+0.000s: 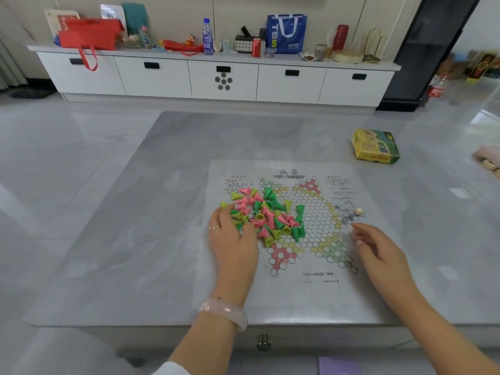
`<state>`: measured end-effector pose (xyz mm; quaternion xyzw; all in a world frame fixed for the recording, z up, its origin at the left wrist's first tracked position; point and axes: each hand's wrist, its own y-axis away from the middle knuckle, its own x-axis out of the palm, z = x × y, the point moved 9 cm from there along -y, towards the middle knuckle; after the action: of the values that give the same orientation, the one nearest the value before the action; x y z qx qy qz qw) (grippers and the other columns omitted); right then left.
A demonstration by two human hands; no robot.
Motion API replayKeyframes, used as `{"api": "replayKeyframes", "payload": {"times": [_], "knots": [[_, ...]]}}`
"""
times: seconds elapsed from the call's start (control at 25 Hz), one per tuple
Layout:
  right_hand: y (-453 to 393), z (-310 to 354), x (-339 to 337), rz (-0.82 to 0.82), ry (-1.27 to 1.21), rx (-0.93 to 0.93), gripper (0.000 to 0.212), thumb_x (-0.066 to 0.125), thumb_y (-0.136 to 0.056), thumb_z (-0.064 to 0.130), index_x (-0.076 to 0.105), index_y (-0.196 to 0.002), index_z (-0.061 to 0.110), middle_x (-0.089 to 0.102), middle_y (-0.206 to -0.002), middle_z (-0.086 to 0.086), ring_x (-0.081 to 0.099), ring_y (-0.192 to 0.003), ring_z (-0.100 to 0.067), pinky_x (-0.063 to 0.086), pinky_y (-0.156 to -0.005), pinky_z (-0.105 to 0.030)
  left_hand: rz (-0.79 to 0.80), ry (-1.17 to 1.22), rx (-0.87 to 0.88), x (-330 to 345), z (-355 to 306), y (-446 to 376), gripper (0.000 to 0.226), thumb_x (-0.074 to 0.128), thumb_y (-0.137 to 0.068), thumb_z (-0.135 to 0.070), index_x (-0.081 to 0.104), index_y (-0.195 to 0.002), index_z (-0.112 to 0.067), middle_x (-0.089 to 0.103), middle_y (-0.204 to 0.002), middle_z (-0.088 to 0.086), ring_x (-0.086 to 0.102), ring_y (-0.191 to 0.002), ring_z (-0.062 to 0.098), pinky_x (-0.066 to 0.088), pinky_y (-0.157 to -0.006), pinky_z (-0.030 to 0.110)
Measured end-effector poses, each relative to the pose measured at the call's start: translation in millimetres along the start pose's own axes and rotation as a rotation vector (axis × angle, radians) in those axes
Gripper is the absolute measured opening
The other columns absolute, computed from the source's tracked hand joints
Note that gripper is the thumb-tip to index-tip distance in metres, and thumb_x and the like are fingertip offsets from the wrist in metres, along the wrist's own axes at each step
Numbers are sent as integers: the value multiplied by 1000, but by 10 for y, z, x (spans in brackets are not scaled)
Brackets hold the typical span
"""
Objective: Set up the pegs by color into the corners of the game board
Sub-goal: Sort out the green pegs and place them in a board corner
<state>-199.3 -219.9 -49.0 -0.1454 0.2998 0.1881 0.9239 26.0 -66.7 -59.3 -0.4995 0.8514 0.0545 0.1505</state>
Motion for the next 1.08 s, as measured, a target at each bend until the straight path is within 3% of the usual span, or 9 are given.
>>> {"api": "replayKeyframes", "payload": {"times": [0.2, 0.32, 0.44, 0.52, 0.6, 0.72, 0.84, 0.96, 1.08], "knots": [[-67, 87, 67, -64, -1, 92, 31, 44, -89, 6, 58, -115, 16, 61, -111, -2, 55, -102, -17, 36, -83, -23, 21, -36, 2, 27, -40, 6, 50, 37, -73, -25, 47, -122, -15, 43, -132, 9, 38, -125, 26, 32, -106, 48], [-218, 569, 405, 69, 58, -76, 28, 46, -90, 11, 59, -113, 18, 55, -109, 7, 51, -93, -7, 38, -75, -16, 29, -57, 1, 45, -57, -3, 50, 41, -79, -24, 43, -127, -16, 39, -137, 10, 35, -128, 27, 31, -108, 48], [-357, 891, 679, 175, 238, -204, 25, 51, -89, 18, 61, -111, 20, 54, -112, 5, 49, -98, -11, 38, -87, -25, -6, -26, 1, -14, -175, -32, 44, 48, -86, -13, 42, -130, -18, 36, -139, 5, 37, -126, 20, 33, -106, 33], [-433, 854, 710, 217, 357, -175, 27, 52, -88, 23, 60, -114, 22, 54, -121, -1, 50, -105, -18, 37, -92, -30, -13, 24, -24, -91, -279, -32, 32, 46, -89, -11, 49, -118, -22, 42, -130, 0, 47, -109, -2, 36, -85, 4], [-419, 735, 683, 288, 371, -121, 36, 54, -87, 30, 52, -122, 26, 46, -128, -5, 52, -103, -20, 38, -91, -31, 48, 91, -61, -114, -369, 8, 23, 43, -91, -11, 54, -108, -22, 49, -116, -3, 51, -78, -21, 36, -58, -5], [-271, 632, 747, 422, 370, -85, 58, 60, -83, 35, 34, -135, 31, 34, -135, -3, 50, -99, -15, 37, -88, -27, 114, 170, -126, -128, -405, 43, 22, 41, -92, -12, 59, -99, -23, 58, -100, -8, 56, -72, -8, 41, -54, 8], [-202, 593, 897, 481, 445, -127, 69, 60, -83, 35, 23, -141, 29, 29, -139, 0, 44, -115, -16, 38, -93, -27, 123, 254, -188, -51, -391, 45, 25, 41, -90, -10, 62, -88, -23, 65, -100, -1, 58, -78, 10, 44, -63, 20], [-265, 619, 941, 409, 417, -180, 54, 60, -84, 32, 38, -132, 23, 38, -127, 1, 48, -101, -12, 40, -86, -21, 181, 261, -208, 125, -420, 83, 26, 41, -89, -7, 64, -91, -20, 67, -98, 4, 59, -80, 15, 47, -71, 24], [-325, 634, 904, 362, 358, -187, 31, 56, -86, 19, 51, -117, 20, 43, -109, 4, 44, -80, -8, 34, -71, -17, 234, 263, -204, 259, -468, 76, 27, 39, -91, -7, 63, -91, -20, 66, -96, 4, 58, -77, 12, 45, -66, 21]]}}
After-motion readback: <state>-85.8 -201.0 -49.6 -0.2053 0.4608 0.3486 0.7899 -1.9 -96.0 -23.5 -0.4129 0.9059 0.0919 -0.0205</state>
